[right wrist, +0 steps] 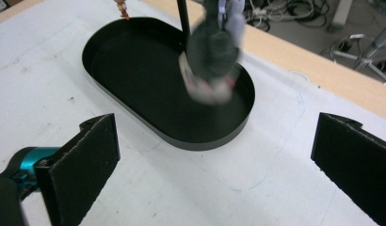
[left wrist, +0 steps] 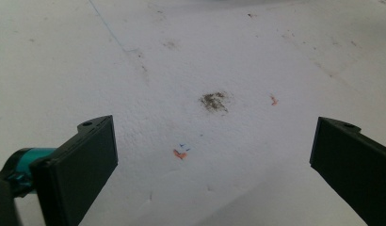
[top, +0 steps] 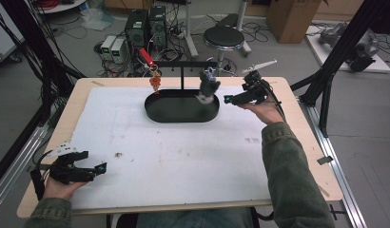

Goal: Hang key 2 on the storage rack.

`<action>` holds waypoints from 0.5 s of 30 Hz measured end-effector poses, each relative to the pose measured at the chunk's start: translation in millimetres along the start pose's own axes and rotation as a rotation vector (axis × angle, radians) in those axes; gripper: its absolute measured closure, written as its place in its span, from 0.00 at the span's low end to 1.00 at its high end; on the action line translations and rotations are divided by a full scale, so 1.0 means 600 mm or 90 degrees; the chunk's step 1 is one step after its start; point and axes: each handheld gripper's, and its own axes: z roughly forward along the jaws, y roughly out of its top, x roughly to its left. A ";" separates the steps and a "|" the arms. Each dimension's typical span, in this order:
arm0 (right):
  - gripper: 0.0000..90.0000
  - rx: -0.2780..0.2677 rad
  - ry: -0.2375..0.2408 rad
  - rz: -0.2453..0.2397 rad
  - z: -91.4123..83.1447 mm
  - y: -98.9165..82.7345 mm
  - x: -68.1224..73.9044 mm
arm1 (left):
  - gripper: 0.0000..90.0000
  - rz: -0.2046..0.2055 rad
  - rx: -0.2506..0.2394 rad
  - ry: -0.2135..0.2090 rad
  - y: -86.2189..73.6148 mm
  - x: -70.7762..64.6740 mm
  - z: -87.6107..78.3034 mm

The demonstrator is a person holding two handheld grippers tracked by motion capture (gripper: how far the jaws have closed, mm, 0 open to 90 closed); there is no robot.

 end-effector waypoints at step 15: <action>0.01 -0.042 -0.003 -0.005 -0.032 -0.030 0.020 | 0.02 -0.001 0.003 0.003 -0.003 -0.001 0.000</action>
